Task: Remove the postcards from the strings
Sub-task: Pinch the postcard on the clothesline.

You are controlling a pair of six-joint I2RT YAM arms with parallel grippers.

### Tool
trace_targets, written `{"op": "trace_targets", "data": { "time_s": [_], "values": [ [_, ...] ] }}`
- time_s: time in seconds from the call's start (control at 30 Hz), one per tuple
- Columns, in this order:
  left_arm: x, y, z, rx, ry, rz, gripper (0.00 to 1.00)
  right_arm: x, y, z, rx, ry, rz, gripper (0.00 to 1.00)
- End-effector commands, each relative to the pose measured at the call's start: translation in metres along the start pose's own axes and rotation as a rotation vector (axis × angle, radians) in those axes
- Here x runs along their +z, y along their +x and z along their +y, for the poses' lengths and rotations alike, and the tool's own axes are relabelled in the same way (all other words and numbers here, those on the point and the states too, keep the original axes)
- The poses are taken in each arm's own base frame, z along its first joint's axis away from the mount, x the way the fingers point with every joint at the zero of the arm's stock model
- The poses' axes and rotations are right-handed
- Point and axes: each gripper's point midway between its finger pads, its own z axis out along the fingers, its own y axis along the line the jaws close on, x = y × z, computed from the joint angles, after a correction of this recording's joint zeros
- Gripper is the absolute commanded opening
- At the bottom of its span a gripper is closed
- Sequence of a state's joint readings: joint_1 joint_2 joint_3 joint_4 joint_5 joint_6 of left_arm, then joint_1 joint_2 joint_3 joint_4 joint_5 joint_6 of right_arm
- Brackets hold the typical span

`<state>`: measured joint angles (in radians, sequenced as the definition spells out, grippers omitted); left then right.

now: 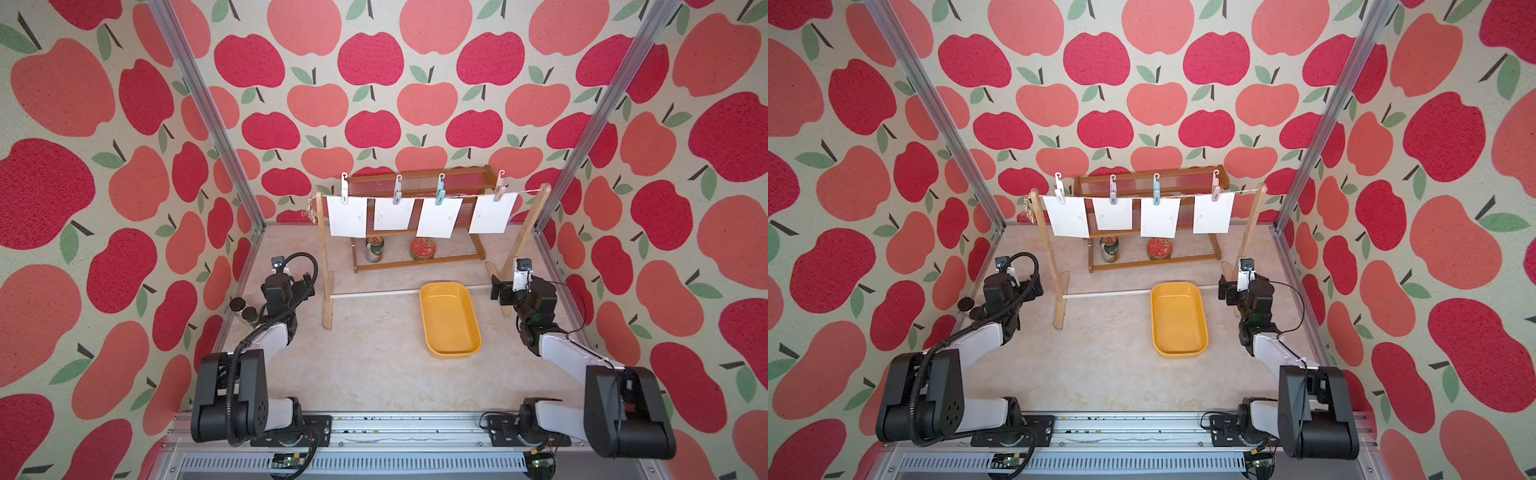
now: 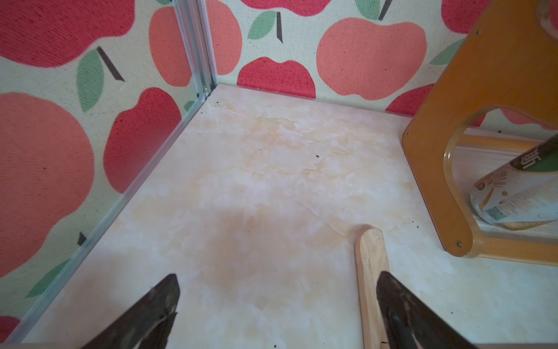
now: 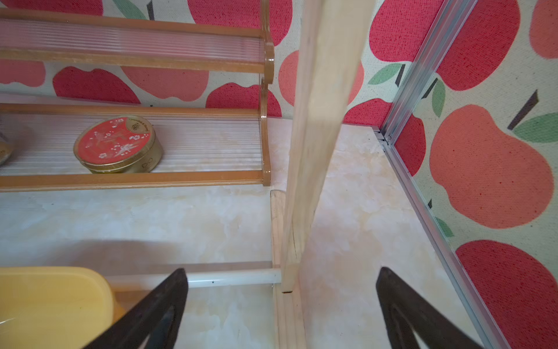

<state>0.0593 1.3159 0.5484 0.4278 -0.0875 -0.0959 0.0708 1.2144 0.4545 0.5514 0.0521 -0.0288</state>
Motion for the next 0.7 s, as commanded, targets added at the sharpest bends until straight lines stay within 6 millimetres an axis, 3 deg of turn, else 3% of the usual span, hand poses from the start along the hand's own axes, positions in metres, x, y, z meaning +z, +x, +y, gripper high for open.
{"op": "trace_targets", "data": {
  "time_s": [0.0,0.2,0.3,0.37,0.4,0.53,0.67],
  "values": [
    [-0.017,0.0,0.009,-0.069,-0.077,0.067,0.99,-0.014,-0.012,0.007,0.084,-0.048,0.025,0.99],
    [-0.062,-0.029,0.011,-0.299,-0.08,0.081,0.99,-0.042,-0.052,0.01,0.202,-0.086,0.014,0.99],
    [-0.079,-0.022,0.02,-0.548,-0.093,0.121,0.99,-0.057,-0.062,0.003,0.387,-0.049,0.055,0.99],
    [-0.085,-0.026,0.007,-0.613,0.042,0.127,0.99,-0.071,-0.05,-0.014,0.575,0.079,0.137,0.99],
    [-0.091,-0.03,-0.001,-0.624,0.094,0.131,0.99,-0.074,-0.054,-0.013,0.592,0.063,0.125,0.99],
    [-0.125,-0.044,-0.041,-0.56,0.269,0.133,0.99,-0.088,-0.07,0.009,0.557,-0.077,0.151,0.99],
    [-0.158,-0.044,-0.08,-0.46,0.393,0.13,0.99,-0.103,-0.079,0.025,0.5,-0.17,0.195,0.98]
  ]
}}
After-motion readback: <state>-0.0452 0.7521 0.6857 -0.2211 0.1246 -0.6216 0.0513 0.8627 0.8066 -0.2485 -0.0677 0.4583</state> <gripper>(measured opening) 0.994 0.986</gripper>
